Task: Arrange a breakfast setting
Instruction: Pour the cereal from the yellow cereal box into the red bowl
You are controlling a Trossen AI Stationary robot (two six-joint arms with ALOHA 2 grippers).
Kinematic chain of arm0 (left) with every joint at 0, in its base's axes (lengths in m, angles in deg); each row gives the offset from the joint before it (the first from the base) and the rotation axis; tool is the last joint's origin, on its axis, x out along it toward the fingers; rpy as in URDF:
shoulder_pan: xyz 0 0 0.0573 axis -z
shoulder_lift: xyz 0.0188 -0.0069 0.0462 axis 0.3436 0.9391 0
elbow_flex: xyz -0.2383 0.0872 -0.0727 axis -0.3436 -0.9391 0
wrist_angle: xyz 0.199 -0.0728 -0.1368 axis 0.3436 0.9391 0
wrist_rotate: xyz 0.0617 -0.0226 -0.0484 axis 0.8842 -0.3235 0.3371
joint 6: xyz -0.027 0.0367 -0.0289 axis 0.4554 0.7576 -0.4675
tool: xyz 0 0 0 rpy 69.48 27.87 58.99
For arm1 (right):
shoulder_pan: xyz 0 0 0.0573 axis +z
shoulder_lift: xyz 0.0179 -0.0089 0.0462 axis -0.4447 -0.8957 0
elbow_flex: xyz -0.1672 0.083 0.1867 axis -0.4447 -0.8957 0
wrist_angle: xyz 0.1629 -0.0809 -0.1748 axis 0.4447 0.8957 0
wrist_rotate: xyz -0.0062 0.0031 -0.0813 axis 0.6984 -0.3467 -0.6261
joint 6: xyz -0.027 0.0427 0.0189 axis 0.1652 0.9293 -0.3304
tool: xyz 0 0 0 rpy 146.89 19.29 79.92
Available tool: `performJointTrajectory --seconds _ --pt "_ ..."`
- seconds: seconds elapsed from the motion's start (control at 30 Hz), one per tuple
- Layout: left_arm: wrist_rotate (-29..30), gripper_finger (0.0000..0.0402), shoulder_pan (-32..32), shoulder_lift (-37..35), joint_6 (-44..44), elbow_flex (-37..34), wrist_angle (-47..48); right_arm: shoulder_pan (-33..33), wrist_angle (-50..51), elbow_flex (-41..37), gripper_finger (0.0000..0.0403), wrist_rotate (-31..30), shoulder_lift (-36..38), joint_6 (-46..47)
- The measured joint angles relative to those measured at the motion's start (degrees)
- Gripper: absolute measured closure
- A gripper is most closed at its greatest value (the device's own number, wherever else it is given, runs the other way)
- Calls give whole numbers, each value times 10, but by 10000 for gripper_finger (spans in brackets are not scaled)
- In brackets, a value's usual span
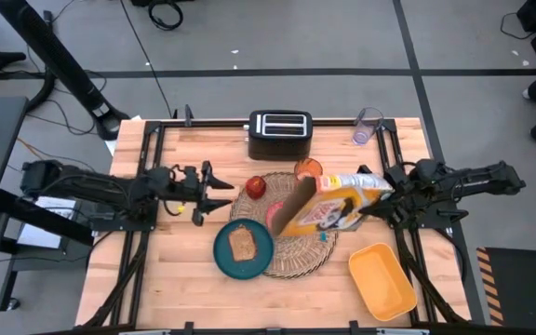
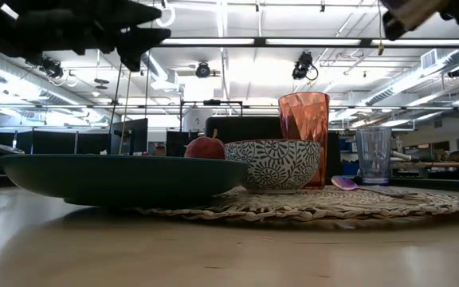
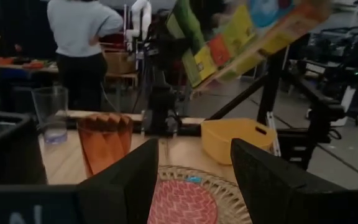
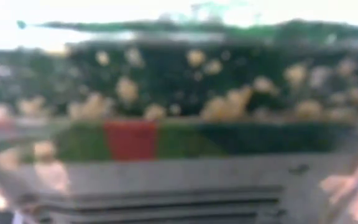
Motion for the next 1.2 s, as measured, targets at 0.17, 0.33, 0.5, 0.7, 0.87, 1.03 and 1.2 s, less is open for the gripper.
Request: performJointTrajectory --seconds 0.17,0.33,0.5,0.7,0.87,1.03,1.2 --pt "18 192 20 50 -4 0 -25 7 94 -17 171 -2 80 6" --pt "30 192 46 77 -20 0 -24 8 201 -16 171 -29 160 4" --pt "88 192 79 104 -36 0 -35 8 294 -14 171 -48 208 -1" --pt "151 192 107 158 -60 1 -99 8 366 1 171 -74 187 -24" --pt "170 192 110 208 -70 1 -172 8 369 3 172 -84 177 -31" --pt "176 192 107 227 -68 1 -197 8 372 7 172 -101 165 -24" --pt "176 192 105 228 -62 1 -192 8 412 48 172 -124 123 -17"
